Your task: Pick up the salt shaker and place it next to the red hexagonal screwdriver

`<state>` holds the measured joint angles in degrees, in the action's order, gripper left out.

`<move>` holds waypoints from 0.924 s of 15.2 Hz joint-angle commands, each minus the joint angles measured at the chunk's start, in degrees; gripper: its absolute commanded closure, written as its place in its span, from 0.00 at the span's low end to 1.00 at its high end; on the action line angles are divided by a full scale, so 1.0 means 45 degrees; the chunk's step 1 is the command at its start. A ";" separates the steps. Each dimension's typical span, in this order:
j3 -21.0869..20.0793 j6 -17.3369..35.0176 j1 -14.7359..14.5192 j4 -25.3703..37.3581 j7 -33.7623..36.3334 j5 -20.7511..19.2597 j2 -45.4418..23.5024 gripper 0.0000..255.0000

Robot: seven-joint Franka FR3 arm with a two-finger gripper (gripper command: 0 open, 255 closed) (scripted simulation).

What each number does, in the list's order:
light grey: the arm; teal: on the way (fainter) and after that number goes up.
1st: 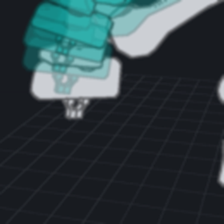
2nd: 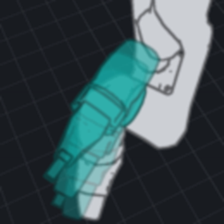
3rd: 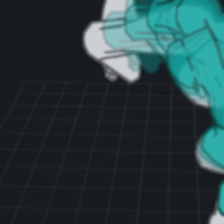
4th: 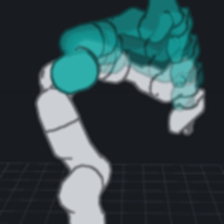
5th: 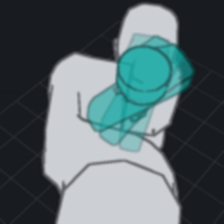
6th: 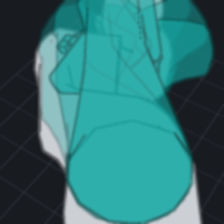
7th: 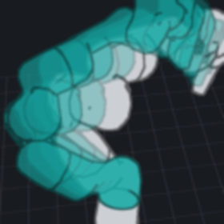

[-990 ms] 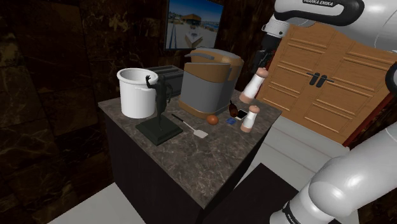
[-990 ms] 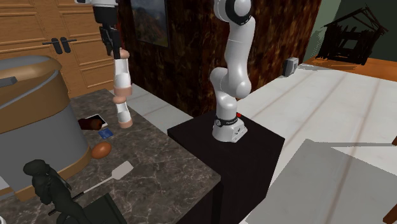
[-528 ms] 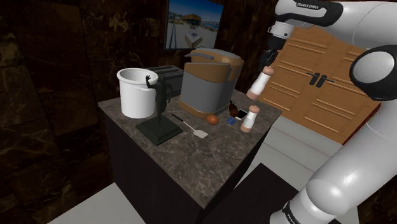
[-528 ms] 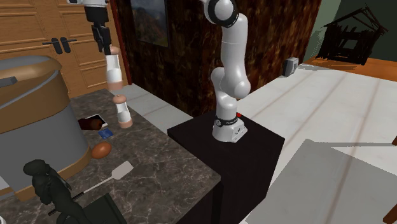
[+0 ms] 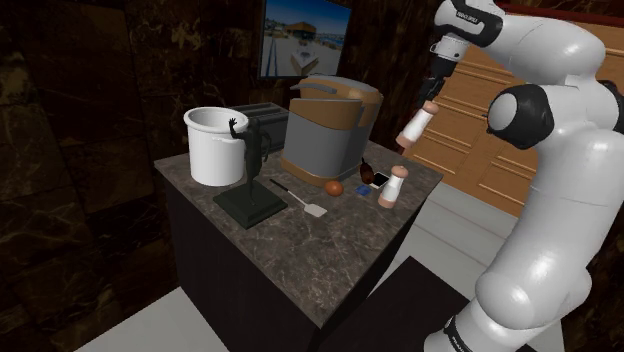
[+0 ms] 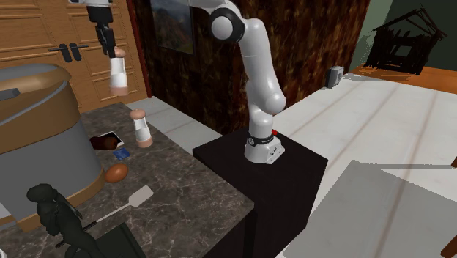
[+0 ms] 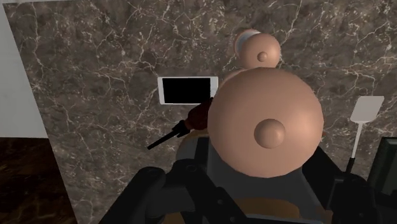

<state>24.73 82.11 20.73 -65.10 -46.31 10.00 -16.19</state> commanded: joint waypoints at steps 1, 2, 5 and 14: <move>0.0109 -0.0772 0.0842 0.2156 -0.0502 0.0703 -0.1510 1.00; 0.0098 -0.1387 0.1495 0.3729 -0.0711 0.1153 -0.2513 1.00; 0.0083 -0.0439 0.1128 0.2166 -0.0753 0.0837 -0.1888 1.00; 0.0125 0.1729 0.0463 -0.0994 -0.0820 0.0384 -0.0869 1.00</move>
<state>25.29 88.82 22.99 -68.26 -49.90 11.84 -20.37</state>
